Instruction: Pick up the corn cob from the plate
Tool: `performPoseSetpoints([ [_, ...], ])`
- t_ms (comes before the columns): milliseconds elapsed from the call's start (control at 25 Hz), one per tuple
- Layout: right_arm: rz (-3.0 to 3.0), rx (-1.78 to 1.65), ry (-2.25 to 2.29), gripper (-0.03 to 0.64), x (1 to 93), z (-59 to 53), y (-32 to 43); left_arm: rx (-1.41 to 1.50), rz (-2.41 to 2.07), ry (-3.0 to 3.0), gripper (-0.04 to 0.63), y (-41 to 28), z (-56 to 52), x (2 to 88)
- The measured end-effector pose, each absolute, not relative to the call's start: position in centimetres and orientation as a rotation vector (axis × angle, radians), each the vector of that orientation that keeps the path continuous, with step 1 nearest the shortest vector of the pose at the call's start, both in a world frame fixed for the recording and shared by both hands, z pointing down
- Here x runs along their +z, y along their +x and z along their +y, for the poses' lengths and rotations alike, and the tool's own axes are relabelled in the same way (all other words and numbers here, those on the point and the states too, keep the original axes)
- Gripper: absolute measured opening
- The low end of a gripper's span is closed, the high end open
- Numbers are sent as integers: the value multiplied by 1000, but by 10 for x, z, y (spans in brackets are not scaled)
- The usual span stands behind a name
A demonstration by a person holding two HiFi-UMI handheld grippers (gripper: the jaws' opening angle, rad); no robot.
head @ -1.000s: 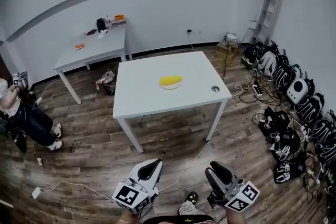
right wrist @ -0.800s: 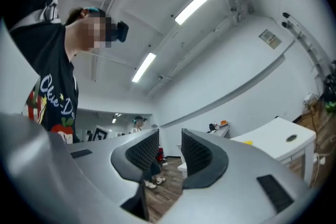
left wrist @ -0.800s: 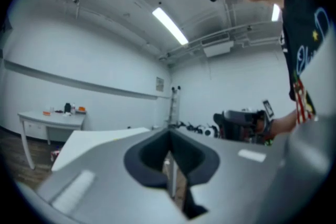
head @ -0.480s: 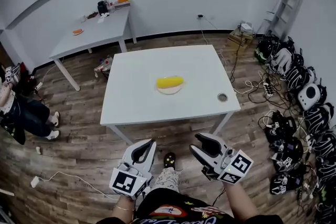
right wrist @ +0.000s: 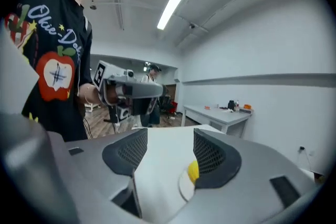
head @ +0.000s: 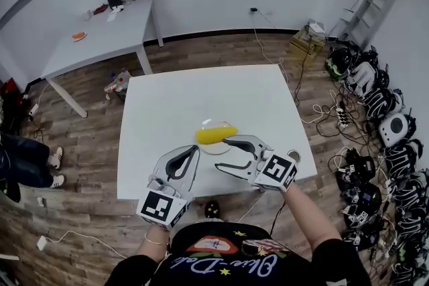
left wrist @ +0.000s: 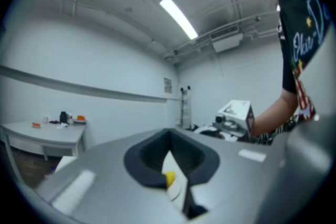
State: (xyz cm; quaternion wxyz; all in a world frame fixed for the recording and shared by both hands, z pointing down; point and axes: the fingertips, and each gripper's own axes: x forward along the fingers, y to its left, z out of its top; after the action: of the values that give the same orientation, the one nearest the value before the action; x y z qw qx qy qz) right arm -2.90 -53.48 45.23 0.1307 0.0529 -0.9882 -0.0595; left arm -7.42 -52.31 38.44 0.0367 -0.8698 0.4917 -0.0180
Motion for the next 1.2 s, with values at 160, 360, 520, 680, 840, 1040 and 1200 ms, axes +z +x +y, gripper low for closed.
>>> performPoseSetpoints([
  [160, -2719, -26, 137, 255, 505, -602, -39, -81, 1577, -2678, -3, -89, -562, 394],
  [360, -2432, -108, -45, 259, 568, -650, -47, -84, 1710, -2626, -3, -103, -584, 394],
  [520, -2252, -218, -264, 259, 603, -662, -54, -98, 1840, -2557, -3, -117, -588, 396],
  [680, -2143, -280, -385, 259, 625, -660, -60, -101, 1954, -2483, -3, -131, -583, 397],
  [840, -2096, -286, -405, 259, 643, -658, -62, -116, 2010, -2443, -3, -142, -578, 399],
  [1040, -2125, -184, -350, 258, 645, -658, -69, -127, 2053, -2412, -3, -152, -569, 400],
  [1200, -2207, -93, -156, 256, 634, -670, -69, -107, 2060, -2403, -3, -157, -565, 399],
])
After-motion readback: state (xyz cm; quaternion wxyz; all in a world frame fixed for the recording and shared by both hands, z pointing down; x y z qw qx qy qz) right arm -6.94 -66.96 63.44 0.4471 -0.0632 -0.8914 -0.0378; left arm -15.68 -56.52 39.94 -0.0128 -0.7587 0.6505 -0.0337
